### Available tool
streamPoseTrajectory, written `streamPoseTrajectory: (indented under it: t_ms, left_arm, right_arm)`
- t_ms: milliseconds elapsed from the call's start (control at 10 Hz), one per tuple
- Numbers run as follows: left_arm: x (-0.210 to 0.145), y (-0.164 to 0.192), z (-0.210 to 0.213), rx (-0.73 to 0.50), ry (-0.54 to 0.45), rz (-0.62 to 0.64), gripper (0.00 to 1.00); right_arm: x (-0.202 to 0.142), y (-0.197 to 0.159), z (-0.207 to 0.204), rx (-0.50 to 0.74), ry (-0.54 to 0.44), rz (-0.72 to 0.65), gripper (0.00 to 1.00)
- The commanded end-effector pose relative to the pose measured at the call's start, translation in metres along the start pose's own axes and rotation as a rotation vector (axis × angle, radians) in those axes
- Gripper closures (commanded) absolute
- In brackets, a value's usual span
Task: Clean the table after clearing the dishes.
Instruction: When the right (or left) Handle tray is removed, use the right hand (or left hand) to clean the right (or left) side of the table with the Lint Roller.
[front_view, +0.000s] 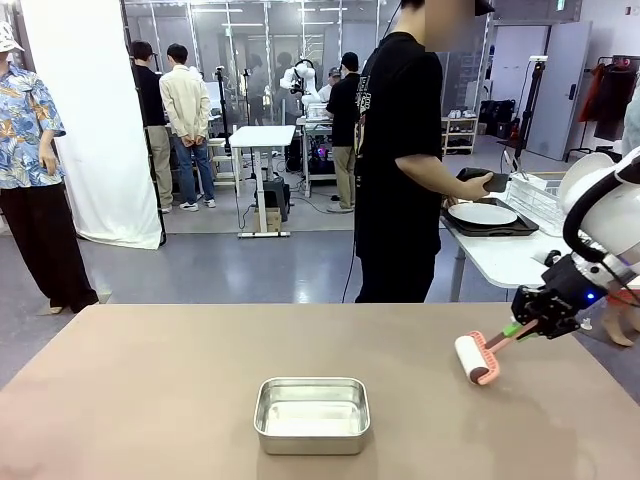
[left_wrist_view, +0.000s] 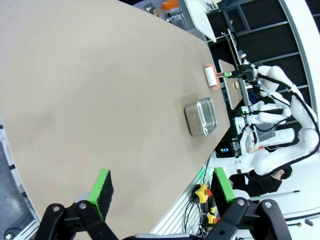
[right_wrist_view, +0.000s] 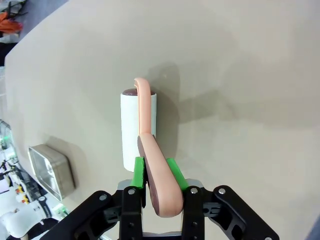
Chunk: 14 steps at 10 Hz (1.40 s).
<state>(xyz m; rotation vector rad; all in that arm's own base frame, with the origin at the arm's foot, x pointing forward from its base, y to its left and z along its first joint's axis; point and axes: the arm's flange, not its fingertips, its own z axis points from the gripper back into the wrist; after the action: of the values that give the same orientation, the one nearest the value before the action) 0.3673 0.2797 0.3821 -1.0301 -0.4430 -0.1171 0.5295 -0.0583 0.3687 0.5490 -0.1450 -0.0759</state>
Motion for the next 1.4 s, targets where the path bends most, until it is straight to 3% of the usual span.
streamPoseTrajectory:
  t_ms: [0, 300, 1300]
  left_arm:
    - [-0.003, -0.001, 0.001, -0.003, -0.007, -0.005, 0.00]
    - [-0.003, -0.001, 0.001, -0.003, -0.007, -0.005, 0.00]
    - [-0.003, -0.001, 0.001, -0.003, -0.007, -0.005, 0.00]
  right_arm:
    - [-0.001, -0.015, 0.006, -0.237, 0.018, 0.022, 0.78]
    - [-0.002, -0.005, 0.023, -0.418, 0.000, 0.040, 0.78]
    - [0.001, 0.029, 0.037, -0.706, 0.039, -0.011, 0.78]
